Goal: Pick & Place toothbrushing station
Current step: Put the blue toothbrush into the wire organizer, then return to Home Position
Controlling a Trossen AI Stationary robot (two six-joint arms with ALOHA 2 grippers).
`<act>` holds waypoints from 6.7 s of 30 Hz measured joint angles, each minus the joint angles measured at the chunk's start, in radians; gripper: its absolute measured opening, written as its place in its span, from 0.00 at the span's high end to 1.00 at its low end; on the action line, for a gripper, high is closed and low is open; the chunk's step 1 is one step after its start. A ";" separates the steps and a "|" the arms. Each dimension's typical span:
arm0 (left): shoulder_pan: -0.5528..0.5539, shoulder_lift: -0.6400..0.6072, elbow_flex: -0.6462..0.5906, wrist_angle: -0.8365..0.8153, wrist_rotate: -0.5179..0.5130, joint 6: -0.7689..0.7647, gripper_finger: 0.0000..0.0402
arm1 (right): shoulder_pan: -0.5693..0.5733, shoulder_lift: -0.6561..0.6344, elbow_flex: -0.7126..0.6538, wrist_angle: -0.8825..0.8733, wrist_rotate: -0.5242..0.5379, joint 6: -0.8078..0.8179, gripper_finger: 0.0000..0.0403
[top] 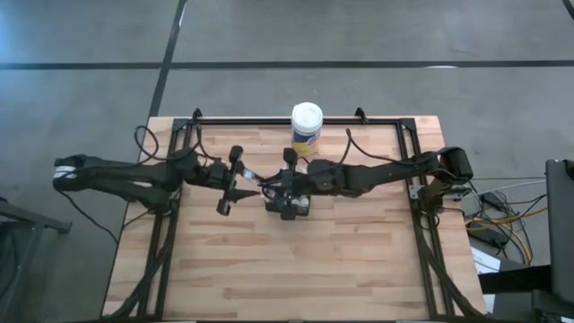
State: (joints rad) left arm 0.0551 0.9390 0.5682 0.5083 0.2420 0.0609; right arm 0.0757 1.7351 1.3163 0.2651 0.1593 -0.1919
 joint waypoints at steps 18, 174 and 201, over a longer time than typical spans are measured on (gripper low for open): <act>-0.003 -0.015 0.002 -0.002 -0.007 0.054 0.94 | 0.001 -0.022 -0.001 -0.046 -0.006 0.007 0.87; 0.041 -0.141 0.125 -0.429 -0.101 0.184 0.95 | 0.075 -0.774 -1.048 0.581 -0.075 0.106 0.98; 0.048 -0.834 -0.410 -0.369 -0.290 0.096 1.00 | -0.133 -1.526 -1.097 -0.085 -0.191 0.205 0.98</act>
State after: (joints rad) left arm 0.1032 0.1052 0.1577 0.1390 -0.0476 0.1573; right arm -0.0574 0.2088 0.2188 0.1804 -0.0322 0.0136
